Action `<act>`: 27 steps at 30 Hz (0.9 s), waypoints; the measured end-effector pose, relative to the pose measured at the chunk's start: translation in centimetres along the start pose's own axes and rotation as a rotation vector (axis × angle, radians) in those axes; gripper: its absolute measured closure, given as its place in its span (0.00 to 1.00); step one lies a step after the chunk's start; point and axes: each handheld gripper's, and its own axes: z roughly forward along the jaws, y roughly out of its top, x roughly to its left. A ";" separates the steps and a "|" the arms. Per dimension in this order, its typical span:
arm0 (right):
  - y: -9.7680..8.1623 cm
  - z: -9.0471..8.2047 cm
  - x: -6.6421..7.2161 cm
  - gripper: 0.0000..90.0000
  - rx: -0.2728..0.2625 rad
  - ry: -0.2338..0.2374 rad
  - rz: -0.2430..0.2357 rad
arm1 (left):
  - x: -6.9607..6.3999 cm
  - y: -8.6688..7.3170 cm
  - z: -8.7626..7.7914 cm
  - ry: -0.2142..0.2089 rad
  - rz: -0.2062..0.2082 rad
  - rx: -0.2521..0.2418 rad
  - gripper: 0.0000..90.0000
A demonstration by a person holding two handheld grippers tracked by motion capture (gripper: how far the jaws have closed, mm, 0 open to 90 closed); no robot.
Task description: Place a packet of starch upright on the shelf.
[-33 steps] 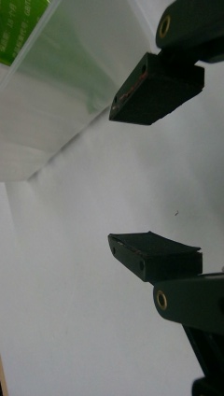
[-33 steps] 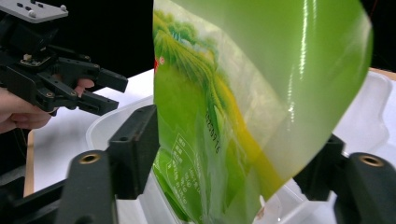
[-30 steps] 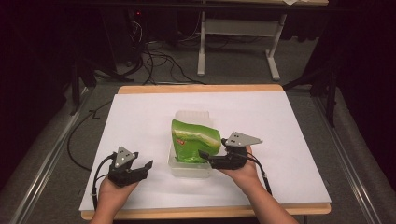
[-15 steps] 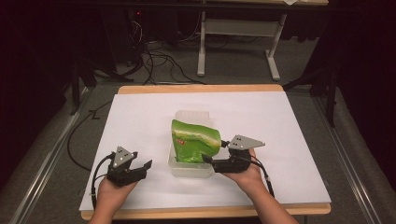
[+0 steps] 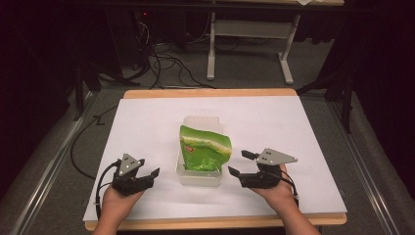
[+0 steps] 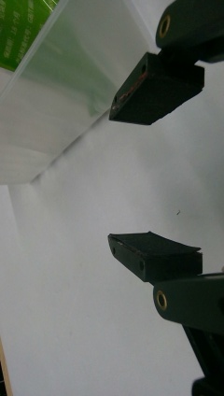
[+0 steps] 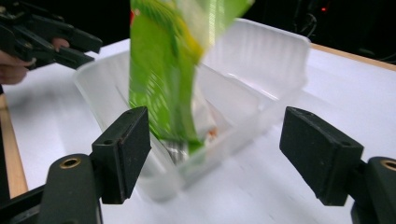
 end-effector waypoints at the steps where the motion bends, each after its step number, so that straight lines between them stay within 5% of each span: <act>1: -0.2 -0.5 -0.2 0.28 0.004 -0.011 -0.002 | 0.0 0.0 0.0 0.000 0.001 0.000 0.39; 9: -2.1 -4.5 -2.7 0.29 0.008 -0.131 0.051 | -0.1 0.0 0.1 -0.004 0.005 0.002 0.39; 16: -4.1 -6.3 -5.8 0.31 0.098 -0.296 0.049 | -0.3 0.0 0.5 -0.005 0.014 0.014 0.39; 21: -4.9 -5.2 -7.4 0.31 0.158 -0.326 0.128 | -0.8 0.0 0.7 -0.002 0.025 0.019 0.39; 24: -5.0 -5.0 -7.7 0.32 0.137 -0.304 0.170 | -1.3 0.1 0.6 -0.007 0.029 0.008 0.39; 27: -4.8 -5.0 -7.7 0.32 0.129 -0.302 0.157 | -1.5 0.2 0.8 -0.017 0.028 0.011 0.39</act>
